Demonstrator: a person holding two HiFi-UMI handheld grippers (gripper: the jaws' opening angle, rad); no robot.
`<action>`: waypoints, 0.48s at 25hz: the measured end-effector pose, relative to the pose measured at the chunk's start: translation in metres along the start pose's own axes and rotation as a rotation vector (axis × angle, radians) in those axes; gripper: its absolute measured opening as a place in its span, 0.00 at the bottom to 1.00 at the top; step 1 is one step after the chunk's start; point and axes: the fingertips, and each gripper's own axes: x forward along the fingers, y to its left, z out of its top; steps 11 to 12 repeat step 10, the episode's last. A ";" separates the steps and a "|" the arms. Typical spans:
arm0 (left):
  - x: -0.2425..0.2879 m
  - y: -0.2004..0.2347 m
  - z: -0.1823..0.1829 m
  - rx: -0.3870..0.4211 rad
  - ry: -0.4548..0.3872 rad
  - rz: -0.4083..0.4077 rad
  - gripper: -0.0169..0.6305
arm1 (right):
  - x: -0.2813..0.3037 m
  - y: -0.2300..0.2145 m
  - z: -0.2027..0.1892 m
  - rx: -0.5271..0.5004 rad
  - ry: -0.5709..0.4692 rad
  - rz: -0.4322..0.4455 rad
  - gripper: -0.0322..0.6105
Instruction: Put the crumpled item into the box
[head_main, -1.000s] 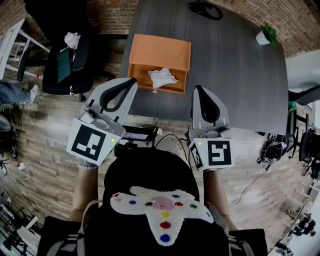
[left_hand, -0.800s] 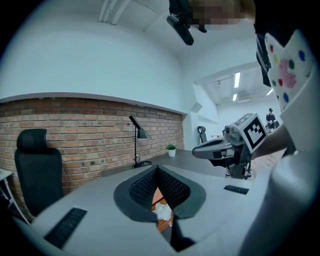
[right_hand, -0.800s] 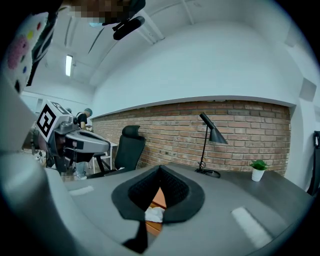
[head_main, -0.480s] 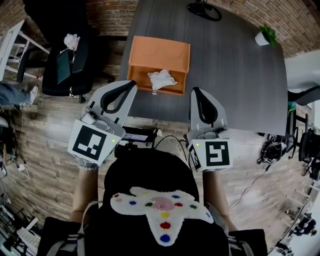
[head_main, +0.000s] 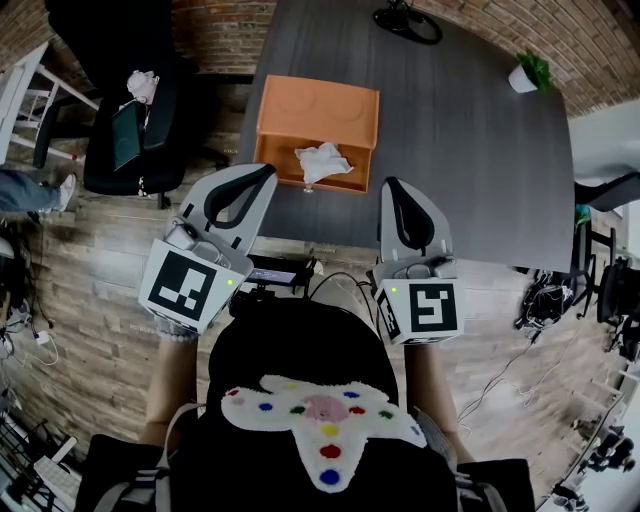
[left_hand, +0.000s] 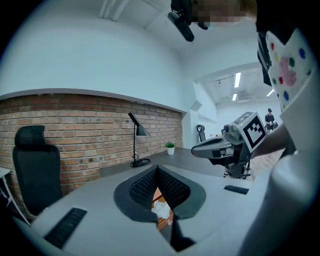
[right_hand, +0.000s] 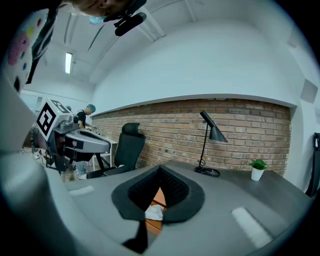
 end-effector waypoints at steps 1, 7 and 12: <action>0.000 0.000 0.000 0.001 -0.001 0.000 0.04 | 0.000 0.000 0.000 0.000 0.000 -0.001 0.06; 0.000 -0.001 0.001 0.007 -0.002 -0.003 0.04 | 0.000 0.000 0.001 0.000 0.000 -0.005 0.06; 0.001 -0.001 0.001 0.010 -0.002 -0.006 0.04 | 0.000 0.001 0.001 -0.002 0.003 -0.002 0.06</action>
